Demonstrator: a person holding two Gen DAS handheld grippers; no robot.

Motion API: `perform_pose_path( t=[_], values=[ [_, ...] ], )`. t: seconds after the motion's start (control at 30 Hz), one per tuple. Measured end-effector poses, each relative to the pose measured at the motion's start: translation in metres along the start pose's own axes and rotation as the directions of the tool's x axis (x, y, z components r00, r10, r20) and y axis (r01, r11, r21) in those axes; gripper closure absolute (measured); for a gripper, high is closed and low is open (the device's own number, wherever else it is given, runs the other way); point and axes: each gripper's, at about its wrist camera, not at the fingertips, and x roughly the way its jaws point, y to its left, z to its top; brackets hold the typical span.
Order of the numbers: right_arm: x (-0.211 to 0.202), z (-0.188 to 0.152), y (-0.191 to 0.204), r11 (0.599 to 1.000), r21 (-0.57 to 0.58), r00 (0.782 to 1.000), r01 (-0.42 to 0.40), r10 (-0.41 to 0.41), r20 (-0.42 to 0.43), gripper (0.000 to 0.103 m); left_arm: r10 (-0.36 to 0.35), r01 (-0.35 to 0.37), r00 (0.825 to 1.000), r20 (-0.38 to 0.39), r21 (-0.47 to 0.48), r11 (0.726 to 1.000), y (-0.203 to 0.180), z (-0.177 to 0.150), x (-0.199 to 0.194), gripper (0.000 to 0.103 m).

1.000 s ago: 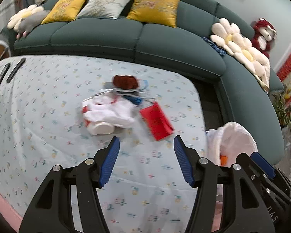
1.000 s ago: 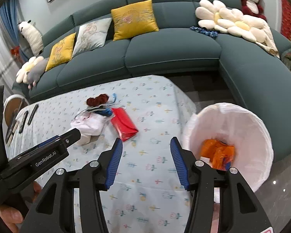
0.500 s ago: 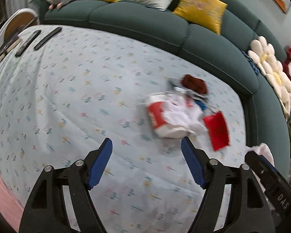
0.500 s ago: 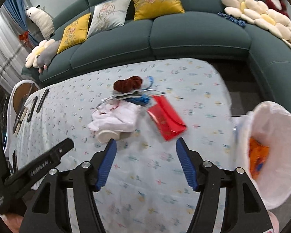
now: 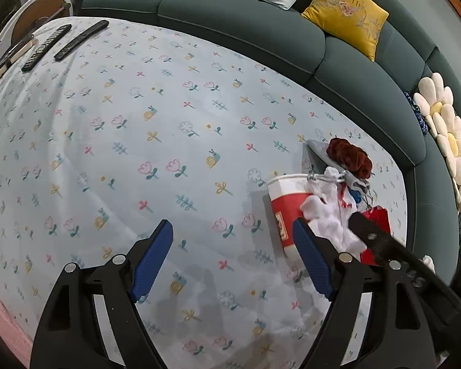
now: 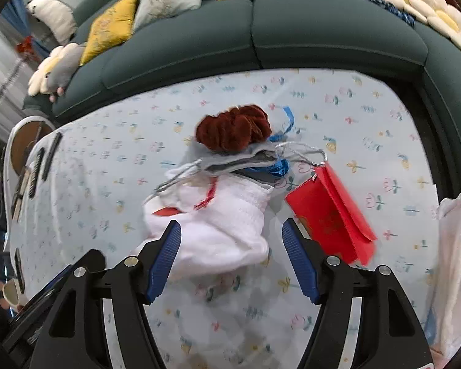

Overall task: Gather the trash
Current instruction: 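Grasp the red-and-white paper cup with the left gripper while the right gripper grasps the white sock, then carry the paper cup and white sock over the wastebasket with both grippers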

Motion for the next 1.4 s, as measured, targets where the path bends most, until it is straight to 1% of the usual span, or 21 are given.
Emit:
perform_pose_path(
  t=[0.07, 0.1, 0.17, 0.23, 0.27, 0.3, 0.33, 0.37, 0.4, 0.47, 0.5, 0.57, 0.63, 0.8, 0.87, 0.93, 0.97, 1.07, 1.17, 1.3, 1.4],
  values=[
    [0.014, 0.002, -0.004, 1.0, 0.021, 1.0, 0.003, -0.002, -0.025, 0.037, -0.003, 0.003, 1.0, -0.008, 0.001, 1.0, -0.003, 0.003, 0.005, 0.027],
    [0.021, 0.001, -0.006, 1.0, 0.025, 0.999, 0.01, -0.009, -0.043, 0.04, -0.007, 0.007, 1.0, -0.012, -0.001, 1.0, -0.004, 0.005, 0.009, 0.027],
    [0.026, -0.003, -0.012, 0.999, 0.047, 0.999, -0.024, 0.025, -0.039, 0.042, -0.014, 0.014, 1.0, -0.022, 0.001, 1.0, -0.008, 0.007, 0.015, 0.027],
    [0.025, -0.005, -0.016, 0.997, 0.056, 0.998, -0.048, 0.05, -0.036, 0.05, -0.018, 0.018, 0.999, -0.035, 0.01, 1.0, -0.014, 0.009, 0.022, 0.027],
    [0.024, -0.005, -0.018, 0.996, 0.061, 0.997, -0.063, 0.066, -0.038, 0.057, -0.019, 0.02, 0.999, -0.041, 0.014, 1.0, -0.017, 0.008, 0.025, 0.027],
    [0.023, -0.005, -0.019, 0.996, 0.062, 0.997, -0.065, 0.068, -0.042, 0.065, -0.022, 0.023, 0.999, -0.048, 0.018, 1.0, -0.02, 0.008, 0.029, 0.027],
    [0.023, -0.005, -0.02, 0.996, 0.059, 0.997, -0.062, 0.064, -0.048, 0.072, -0.029, 0.03, 0.998, -0.053, 0.019, 0.999, -0.024, 0.008, 0.031, 0.027],
    [0.023, -0.006, -0.021, 0.997, 0.053, 0.997, -0.054, 0.057, -0.058, 0.089, -0.032, 0.033, 0.998, -0.047, 0.017, 0.999, -0.026, 0.008, 0.032, 0.027],
    [0.024, -0.007, -0.022, 0.998, 0.048, 0.996, -0.044, 0.047, -0.075, 0.097, -0.03, 0.031, 0.999, -0.036, 0.009, 0.999, -0.029, 0.008, 0.032, 0.024],
    [0.022, -0.013, -0.027, 0.997, 0.05, 0.996, -0.055, 0.059, -0.074, 0.097, -0.054, 0.055, 0.997, -0.059, 0.015, 0.998, -0.035, 0.008, 0.036, 0.024],
    [0.019, -0.018, -0.03, 0.997, 0.05, 0.996, -0.051, 0.054, -0.065, 0.097, -0.055, 0.057, 0.996, -0.064, 0.026, 0.998, -0.039, 0.007, 0.038, 0.024],
    [0.013, -0.026, -0.036, 0.997, 0.052, 0.997, -0.049, 0.052, -0.057, 0.098, -0.055, 0.058, 0.997, -0.058, 0.049, 0.997, -0.046, 0.005, 0.038, 0.024],
    [0.007, -0.036, -0.043, 0.996, 0.067, 0.997, -0.051, 0.054, -0.055, 0.097, -0.054, 0.059, 0.996, -0.072, 0.072, 0.996, -0.053, 0.002, 0.042, 0.024],
    [-0.008, -0.056, -0.06, 0.992, 0.11, 0.997, -0.062, 0.067, -0.044, 0.098, -0.04, 0.051, 0.992, -0.118, 0.09, 0.995, -0.065, -0.006, 0.059, 0.024],
    [-0.014, -0.063, -0.066, 0.991, 0.117, 0.997, -0.058, 0.064, -0.044, 0.098, -0.037, 0.049, 0.991, -0.126, 0.097, 0.994, -0.068, -0.009, 0.063, 0.026],
    [-0.017, -0.069, -0.071, 0.992, 0.114, 0.998, -0.047, 0.052, -0.047, 0.098, -0.037, 0.053, 0.989, -0.14, 0.106, 0.993, -0.072, -0.013, 0.067, 0.039],
    [-0.019, -0.072, -0.073, 0.992, 0.115, 0.998, -0.041, 0.047, -0.048, 0.098, -0.037, 0.054, 0.988, -0.148, 0.107, 0.993, -0.073, -0.014, 0.069, 0.038],
    [-0.024, -0.077, -0.081, 0.99, 0.132, 0.998, -0.039, 0.045, -0.045, 0.098, -0.02, 0.037, 0.991, -0.134, 0.123, 0.992, -0.076, -0.019, 0.067, 0.04],
    [-0.031, -0.082, -0.086, 0.99, 0.138, 0.998, -0.042, 0.047, -0.033, 0.098, -0.025, 0.042, 0.992, -0.126, 0.132, 0.99, -0.077, -0.024, 0.06, 0.04],
    [-0.043, -0.08, -0.086, 0.99, 0.134, 0.999, -0.048, 0.049, -0.002, 0.098, -0.018, 0.034, 0.995, -0.097, 0.168, 0.985, -0.08, -0.035, 0.042, 0.04],
    [-0.054, -0.077, -0.084, 0.989, 0.136, 0.998, -0.059, 0.056, 0.025, 0.097, -0.031, 0.045, 0.996, -0.087, 0.168, 0.985, -0.08, -0.04, 0.029, 0.04]
  ],
)
